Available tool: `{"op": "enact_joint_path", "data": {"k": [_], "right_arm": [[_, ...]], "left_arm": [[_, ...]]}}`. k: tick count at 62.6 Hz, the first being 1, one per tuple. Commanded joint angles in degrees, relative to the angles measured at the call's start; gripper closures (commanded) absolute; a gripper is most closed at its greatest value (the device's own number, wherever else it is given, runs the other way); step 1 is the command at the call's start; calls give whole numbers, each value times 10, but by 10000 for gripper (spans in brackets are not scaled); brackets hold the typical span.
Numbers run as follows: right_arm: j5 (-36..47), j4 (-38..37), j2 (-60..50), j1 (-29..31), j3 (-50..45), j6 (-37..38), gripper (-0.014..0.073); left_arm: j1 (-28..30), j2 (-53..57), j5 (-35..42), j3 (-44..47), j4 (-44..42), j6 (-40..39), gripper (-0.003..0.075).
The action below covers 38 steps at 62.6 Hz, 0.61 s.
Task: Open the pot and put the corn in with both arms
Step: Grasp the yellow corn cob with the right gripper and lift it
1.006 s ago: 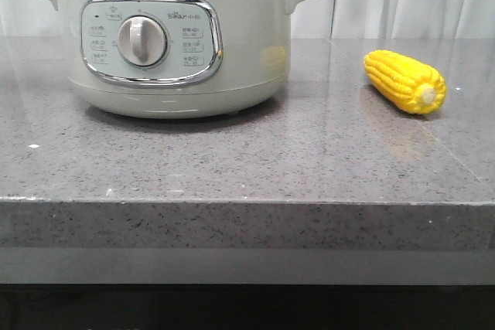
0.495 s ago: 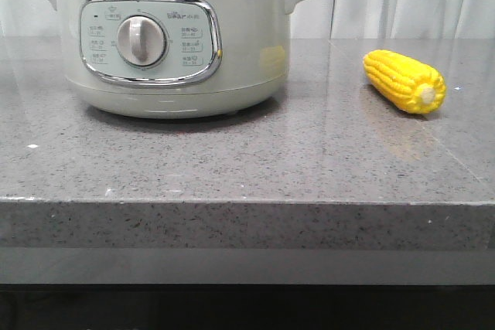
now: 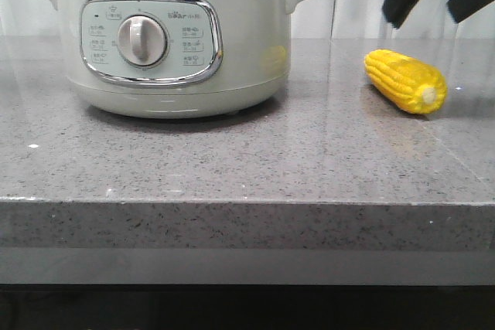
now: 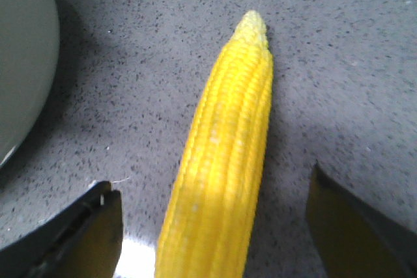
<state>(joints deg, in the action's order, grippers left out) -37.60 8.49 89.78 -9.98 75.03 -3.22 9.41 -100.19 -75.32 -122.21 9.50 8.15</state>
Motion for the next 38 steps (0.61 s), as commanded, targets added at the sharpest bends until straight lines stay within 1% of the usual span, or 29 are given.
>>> {"op": "enact_joint_path", "data": {"k": [1, 9, 21, 38], "right_arm": [[1, 3, 12, -1, 50, -1, 0], [-19, 3, 52, -1, 72, -1, 0], [-21, 3, 97, -1, 72, -1, 0], [-22, 3, 107, -1, 72, -1, 11]], "left_arm": [[1, 37, 39, -23, 15, -7, 625], [1, 37, 40, -23, 15, -7, 625], [1, 37, 40, -23, 15, -7, 625], [1, 37, 41, -23, 15, -7, 625]]}}
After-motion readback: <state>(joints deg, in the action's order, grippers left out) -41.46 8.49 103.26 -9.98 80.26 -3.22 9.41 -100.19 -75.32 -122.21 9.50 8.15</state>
